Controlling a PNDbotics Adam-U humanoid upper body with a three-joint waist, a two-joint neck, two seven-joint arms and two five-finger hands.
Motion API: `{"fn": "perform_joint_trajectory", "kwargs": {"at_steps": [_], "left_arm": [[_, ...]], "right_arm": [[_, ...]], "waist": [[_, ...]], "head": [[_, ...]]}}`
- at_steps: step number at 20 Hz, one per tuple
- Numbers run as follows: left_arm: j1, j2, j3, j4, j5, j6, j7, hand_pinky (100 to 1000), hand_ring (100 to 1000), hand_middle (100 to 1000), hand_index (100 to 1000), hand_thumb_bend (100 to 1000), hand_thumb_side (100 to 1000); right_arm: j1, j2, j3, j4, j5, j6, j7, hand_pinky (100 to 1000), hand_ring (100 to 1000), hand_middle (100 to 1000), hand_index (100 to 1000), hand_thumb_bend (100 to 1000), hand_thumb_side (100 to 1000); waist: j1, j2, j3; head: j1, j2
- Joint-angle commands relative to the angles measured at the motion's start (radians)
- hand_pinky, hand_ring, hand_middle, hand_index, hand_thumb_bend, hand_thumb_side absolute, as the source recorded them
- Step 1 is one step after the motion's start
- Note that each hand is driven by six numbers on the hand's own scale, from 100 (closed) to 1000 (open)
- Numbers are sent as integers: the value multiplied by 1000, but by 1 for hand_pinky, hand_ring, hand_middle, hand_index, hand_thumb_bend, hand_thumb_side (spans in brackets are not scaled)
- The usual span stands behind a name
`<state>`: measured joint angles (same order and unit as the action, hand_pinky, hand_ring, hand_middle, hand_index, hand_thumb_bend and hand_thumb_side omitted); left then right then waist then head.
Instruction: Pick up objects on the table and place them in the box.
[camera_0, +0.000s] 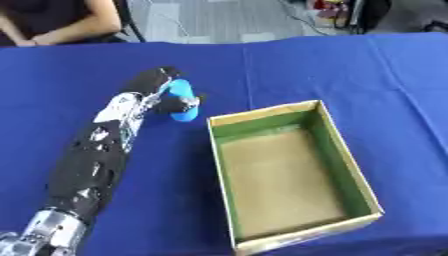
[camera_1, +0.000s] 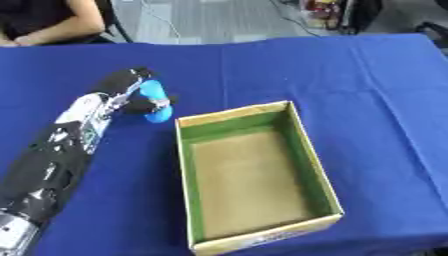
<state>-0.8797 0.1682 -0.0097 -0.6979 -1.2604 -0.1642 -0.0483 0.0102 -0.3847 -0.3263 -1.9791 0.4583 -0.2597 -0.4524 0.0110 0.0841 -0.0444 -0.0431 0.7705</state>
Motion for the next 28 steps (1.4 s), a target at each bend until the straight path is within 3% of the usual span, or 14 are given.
{"fn": "perform_joint_trajectory", "kwargs": {"at_steps": [1, 7, 11, 12, 13, 14, 16, 23, 28], "left_arm": [[-14, 7, 2, -4, -1, 2, -3, 859, 930, 880, 937, 1000, 969], [-11, 5, 3, 13, 2, 5, -13, 842, 918, 856, 929, 1000, 950], [-10, 4, 5, 16, 7, 8, -16, 811, 883, 828, 908, 1000, 885], [-9, 4, 7, 16, 12, 9, -15, 757, 835, 795, 881, 973, 833], [-9, 3, 8, 17, 18, 12, -11, 776, 851, 805, 888, 1000, 843], [-9, 3, 8, 16, 23, 16, -6, 715, 790, 756, 849, 702, 802], [-8, 2, 8, 15, 34, 25, 12, 656, 726, 701, 812, 465, 747], [-5, -1, 5, 24, 63, 51, 47, 478, 525, 605, 745, 137, 644], [-3, -3, 3, 30, 77, 59, 55, 448, 451, 577, 705, 100, 624]], "right_arm": [[-12, -11, -5, -21, -6, -2, 3, 832, 742, 868, 949, 100, 847], [-13, -11, -5, -21, -6, -2, 3, 832, 742, 868, 949, 100, 847], [-13, -11, -5, -21, -6, -2, 4, 832, 742, 868, 949, 100, 850], [-13, -10, -5, -21, -6, -2, 4, 832, 742, 868, 949, 100, 848], [-13, -10, -6, -21, -6, -1, 4, 832, 742, 868, 949, 100, 848], [-13, -10, -5, -21, -6, -1, 4, 832, 742, 868, 949, 100, 848], [-13, -10, -5, -21, -6, -1, 4, 832, 742, 868, 949, 100, 848], [-14, -10, -6, -21, -6, -1, 4, 832, 742, 868, 949, 100, 848], [-14, -10, -6, -21, -5, -1, 5, 832, 742, 868, 949, 100, 848]], "waist": [[-2, -10, -2], [-2, -10, -2], [-2, -10, -2], [-2, -10, -2], [-2, -10, -2], [-2, -10, -2], [-2, -10, -2], [-2, -10, -3], [-2, -9, -2]], "head": [[2, -2], [2, -2], [2, -2], [1, -2], [1, -2], [1, -2], [1, -2], [0, -2], [-2, -2]]}}
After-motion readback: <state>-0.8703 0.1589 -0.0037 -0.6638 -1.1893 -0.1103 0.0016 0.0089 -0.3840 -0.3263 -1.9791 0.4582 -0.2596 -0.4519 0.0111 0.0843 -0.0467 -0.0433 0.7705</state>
